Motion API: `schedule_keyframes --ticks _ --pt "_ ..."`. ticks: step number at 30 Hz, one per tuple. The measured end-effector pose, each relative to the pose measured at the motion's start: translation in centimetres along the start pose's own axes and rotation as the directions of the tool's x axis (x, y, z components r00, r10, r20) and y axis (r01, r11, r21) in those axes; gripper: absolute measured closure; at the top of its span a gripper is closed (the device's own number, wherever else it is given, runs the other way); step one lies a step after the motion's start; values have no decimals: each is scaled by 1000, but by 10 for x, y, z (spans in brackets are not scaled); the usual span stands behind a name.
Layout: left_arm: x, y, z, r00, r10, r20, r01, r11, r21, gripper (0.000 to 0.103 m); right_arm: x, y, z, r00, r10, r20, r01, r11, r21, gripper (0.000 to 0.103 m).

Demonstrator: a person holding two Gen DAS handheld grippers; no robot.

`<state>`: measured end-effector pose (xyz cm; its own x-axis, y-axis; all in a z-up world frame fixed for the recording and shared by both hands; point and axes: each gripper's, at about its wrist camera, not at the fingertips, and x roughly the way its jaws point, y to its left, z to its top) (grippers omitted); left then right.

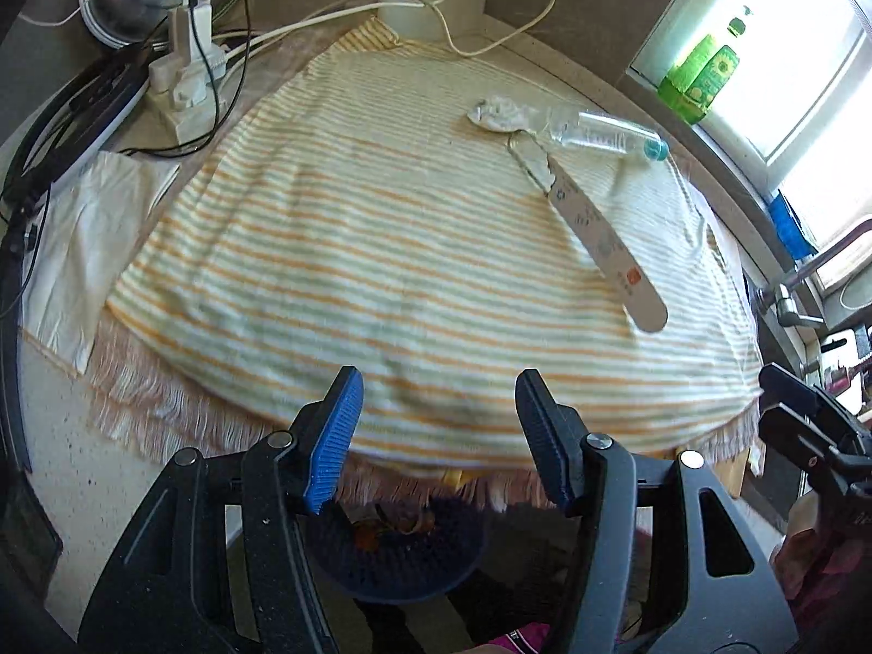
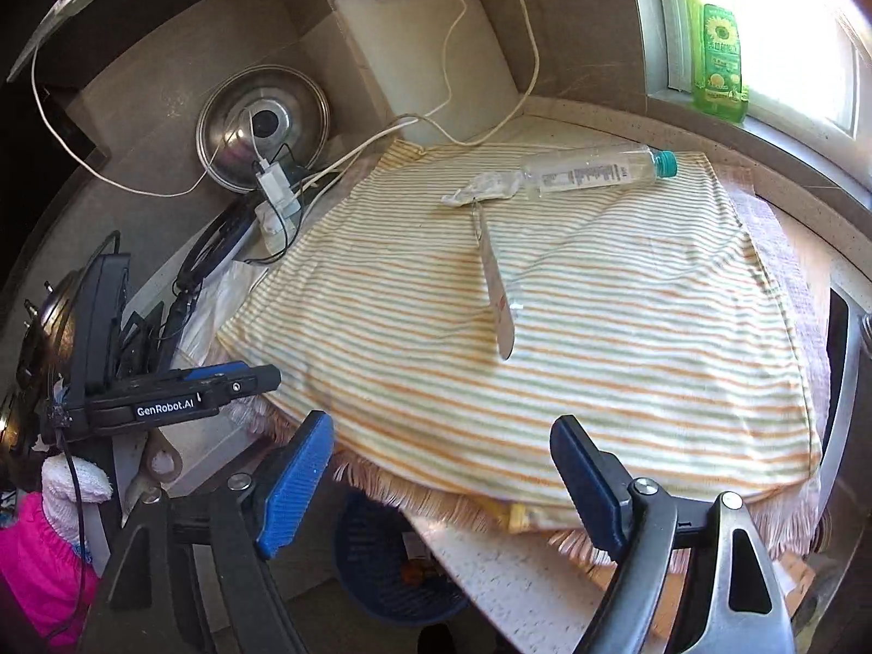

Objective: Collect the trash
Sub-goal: 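Raise both tools back over the cloth toward the plastic wrap and clear strip, then grasp the white plastic wrap with the left tool while the right tool grasps the clear plastic strip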

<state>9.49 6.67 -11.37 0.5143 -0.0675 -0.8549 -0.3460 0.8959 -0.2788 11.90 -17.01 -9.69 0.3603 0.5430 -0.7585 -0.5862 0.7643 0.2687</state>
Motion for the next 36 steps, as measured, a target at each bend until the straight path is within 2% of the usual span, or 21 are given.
schedule_keyframes --ticks 5,12,16,17,18,19,23,29,36 --pt "23 -19 47 1000 2 26 -2 1000 -20 43 21 -23 25 999 31 -26 -31 999 -15 19" --pt "57 -40 103 1000 5 21 -5 1000 -18 43 55 -42 54 995 79 -68 -82 996 -33 20" --pt "76 -52 129 1000 13 15 -13 1000 2 43 73 -48 63 990 102 -97 -106 994 -34 25" --pt "82 -55 136 1000 12 9 -12 1000 12 40 77 -48 65 989 105 -104 -109 993 -34 26" --pt "89 -59 142 1000 6 -4 -6 1000 24 33 81 -49 67 988 110 -111 -115 993 -32 27" --pt "96 -63 148 1000 1 -14 -1 999 37 31 85 -50 69 986 117 -116 -121 992 -30 28" --pt "124 -77 169 999 35 -36 -32 996 81 31 100 -53 75 982 126 -138 -130 991 -22 31" --pt "162 -84 194 995 64 -72 -58 994 93 31 116 -60 78 976 134 -174 -138 990 -12 36" --pt "194 -89 210 987 113 -111 -97 986 138 31 125 -69 82 970 152 -188 -154 988 0 39"
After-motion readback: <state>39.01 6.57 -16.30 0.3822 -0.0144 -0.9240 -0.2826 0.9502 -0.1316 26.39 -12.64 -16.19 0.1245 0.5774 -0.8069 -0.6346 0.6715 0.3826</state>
